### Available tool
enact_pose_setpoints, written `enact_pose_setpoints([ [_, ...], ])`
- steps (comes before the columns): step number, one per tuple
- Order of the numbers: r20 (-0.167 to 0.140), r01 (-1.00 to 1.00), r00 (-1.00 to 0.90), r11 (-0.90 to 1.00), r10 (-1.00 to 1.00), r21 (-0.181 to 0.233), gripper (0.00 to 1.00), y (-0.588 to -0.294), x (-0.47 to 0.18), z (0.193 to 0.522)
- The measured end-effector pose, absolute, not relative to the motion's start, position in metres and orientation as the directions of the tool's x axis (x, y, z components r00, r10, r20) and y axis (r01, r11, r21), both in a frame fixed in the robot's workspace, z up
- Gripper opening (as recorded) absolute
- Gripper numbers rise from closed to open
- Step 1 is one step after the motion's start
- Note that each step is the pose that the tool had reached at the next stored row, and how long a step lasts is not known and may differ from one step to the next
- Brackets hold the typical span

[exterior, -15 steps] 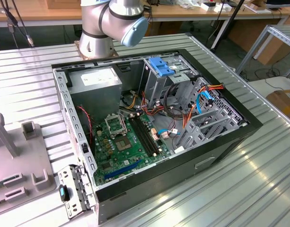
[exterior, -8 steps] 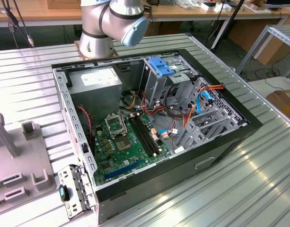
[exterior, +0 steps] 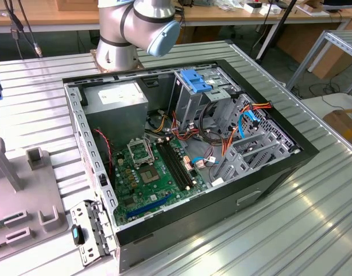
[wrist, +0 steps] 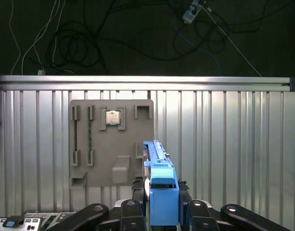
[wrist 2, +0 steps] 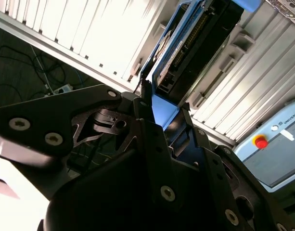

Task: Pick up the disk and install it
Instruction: 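Pick up the disk, then insert the disk into the insertion slot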

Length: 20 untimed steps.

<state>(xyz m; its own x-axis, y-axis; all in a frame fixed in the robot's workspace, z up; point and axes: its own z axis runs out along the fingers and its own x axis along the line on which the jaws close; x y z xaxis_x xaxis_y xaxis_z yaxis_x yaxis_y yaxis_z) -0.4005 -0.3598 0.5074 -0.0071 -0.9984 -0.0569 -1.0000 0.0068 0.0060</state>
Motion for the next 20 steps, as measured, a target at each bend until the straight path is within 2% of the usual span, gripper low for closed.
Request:
enact_pose_setpoints([
  [20, -0.057, -1.000, -0.007, 0.007, -0.998, 0.006, 0.37, -0.353, -0.375, 0.507],
])
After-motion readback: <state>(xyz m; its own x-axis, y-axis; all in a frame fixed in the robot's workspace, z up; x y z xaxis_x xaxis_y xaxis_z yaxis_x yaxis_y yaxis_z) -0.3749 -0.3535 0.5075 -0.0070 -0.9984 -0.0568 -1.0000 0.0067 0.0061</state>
